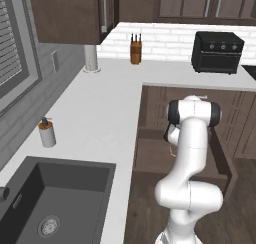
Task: Take a straw from the drawer in front and place it inside the glass cup on the dining counter.
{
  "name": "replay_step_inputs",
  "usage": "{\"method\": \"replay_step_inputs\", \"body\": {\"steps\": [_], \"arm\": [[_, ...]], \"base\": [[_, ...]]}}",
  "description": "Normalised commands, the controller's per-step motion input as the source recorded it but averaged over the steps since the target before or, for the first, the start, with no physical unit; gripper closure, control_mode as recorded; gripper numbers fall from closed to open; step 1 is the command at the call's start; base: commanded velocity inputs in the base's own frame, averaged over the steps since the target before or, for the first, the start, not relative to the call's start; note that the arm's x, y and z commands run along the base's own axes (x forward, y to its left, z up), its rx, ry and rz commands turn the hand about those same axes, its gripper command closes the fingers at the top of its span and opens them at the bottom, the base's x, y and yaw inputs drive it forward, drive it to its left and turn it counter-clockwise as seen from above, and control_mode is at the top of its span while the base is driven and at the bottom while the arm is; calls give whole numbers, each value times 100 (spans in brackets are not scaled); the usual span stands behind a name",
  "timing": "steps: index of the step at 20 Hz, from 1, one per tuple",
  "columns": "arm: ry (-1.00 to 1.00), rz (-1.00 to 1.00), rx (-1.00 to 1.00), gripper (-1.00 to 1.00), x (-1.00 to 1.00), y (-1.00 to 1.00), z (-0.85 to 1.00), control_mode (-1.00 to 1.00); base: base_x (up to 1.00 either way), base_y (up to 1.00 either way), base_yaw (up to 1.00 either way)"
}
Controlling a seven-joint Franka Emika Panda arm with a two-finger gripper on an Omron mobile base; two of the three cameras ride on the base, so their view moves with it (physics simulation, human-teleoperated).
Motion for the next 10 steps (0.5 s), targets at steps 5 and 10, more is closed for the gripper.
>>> {"method": "replay_step_inputs", "body": {"steps": [5,10], "arm": [[-2,0,0,100,18,0,0,-100],[0,0,0,100,17,0,1,-100]], "base": [[0,0,0],[0,0,0]]}}
